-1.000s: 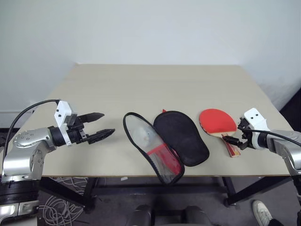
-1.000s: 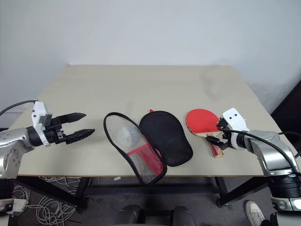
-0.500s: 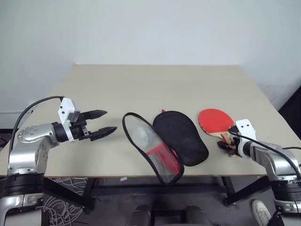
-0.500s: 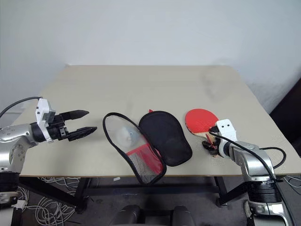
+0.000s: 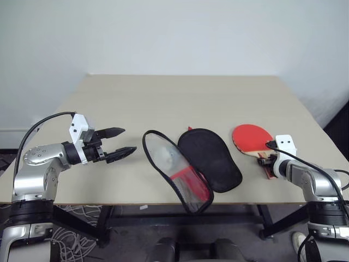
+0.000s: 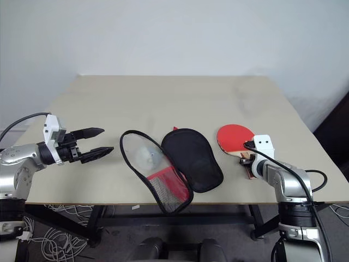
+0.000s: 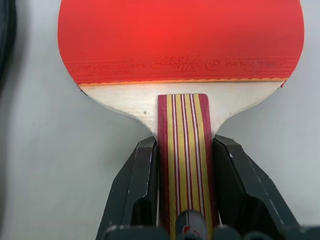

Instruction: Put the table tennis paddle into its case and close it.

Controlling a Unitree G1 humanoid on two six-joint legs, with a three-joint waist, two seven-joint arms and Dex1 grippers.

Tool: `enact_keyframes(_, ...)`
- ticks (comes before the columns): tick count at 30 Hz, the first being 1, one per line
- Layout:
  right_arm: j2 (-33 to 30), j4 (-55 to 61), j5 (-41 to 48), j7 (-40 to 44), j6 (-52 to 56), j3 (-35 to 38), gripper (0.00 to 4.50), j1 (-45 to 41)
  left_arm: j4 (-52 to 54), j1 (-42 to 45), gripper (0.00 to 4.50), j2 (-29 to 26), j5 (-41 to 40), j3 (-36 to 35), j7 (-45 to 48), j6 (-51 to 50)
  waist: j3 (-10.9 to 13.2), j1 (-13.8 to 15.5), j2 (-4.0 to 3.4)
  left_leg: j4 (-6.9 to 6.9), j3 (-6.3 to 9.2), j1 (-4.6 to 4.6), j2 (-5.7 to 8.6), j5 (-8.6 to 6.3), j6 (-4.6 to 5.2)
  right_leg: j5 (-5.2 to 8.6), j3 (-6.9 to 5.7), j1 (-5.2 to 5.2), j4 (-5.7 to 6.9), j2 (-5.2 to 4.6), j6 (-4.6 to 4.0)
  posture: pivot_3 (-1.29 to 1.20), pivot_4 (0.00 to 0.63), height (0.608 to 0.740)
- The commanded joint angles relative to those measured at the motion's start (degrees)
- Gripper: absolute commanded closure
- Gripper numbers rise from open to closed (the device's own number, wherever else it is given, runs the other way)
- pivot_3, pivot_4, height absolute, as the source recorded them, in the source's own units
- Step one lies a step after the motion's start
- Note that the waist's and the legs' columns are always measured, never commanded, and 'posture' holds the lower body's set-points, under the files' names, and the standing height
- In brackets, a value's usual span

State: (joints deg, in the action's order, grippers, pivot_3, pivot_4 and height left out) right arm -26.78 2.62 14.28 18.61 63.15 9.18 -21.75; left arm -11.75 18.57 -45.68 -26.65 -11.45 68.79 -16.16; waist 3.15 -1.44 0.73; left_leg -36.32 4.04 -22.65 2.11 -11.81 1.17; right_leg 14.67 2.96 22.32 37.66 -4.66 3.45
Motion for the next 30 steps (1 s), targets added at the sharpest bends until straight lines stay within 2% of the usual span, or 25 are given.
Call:
enact_keyframes(1,2.04,9.53,4.19,1.34,0.19,0.56,3.32,-4.58,1.32,0.24,0.0,-0.19,0.05,-0.54,-0.09,0.94,0.0,-0.19,-0.01,0.02,-0.03,0.0,-0.03,0.0,0.0,0.0,0.05,0.04,0.02,0.05,0.0,0.0,0.0,0.734)
enact_keyframes(8,9.18,18.76,6.96,-0.7,6.38,-5.89,3.32,-4.74,2.33,-0.69,0.0,-0.3,-0.14,-0.81,-0.27,0.55,-0.02,-0.6,0.01,0.08,0.01,0.01,-0.2,-0.01,-0.01,-0.02,0.1,0.06,0.01,0.24,-0.04,0.0,0.0,0.734)
enact_keyframes(14,14.4,17.59,5.12,-4.51,8.16,-11.91,3.32,-2.37,3.72,-2.02,0.0,-0.46,-0.58,-1.2,-0.63,-0.02,-0.02,-0.34,0.02,0.06,0.06,-0.01,-0.19,-0.01,-0.02,-0.02,0.08,0.09,0.0,0.16,-0.04,0.0,0.0,0.734)
enact_keyframes(23,15.46,10.68,1.99,-6.64,5.45,-15.07,3.32,-0.89,5.31,-3.15,0.0,-0.94,-1.01,-2.05,-1.23,-0.92,-0.01,-0.45,0.01,0.09,0.01,0.02,-0.13,-0.01,-0.03,-0.02,0.1,0.11,0.0,0.19,-0.05,0.0,0.0,0.734)
enact_keyframes(30,15.03,10.4,1.65,-6.48,5.4,-16.02,3.32,-0.3,6.22,-3.92,0.0,-1.21,-1.35,-2.68,-1.78,-1.43,-0.02,-0.65,0.02,0.09,0.04,0.05,-0.15,-0.01,-0.03,-0.02,0.08,0.1,0.0,0.22,-0.05,0.0,0.0,0.734)
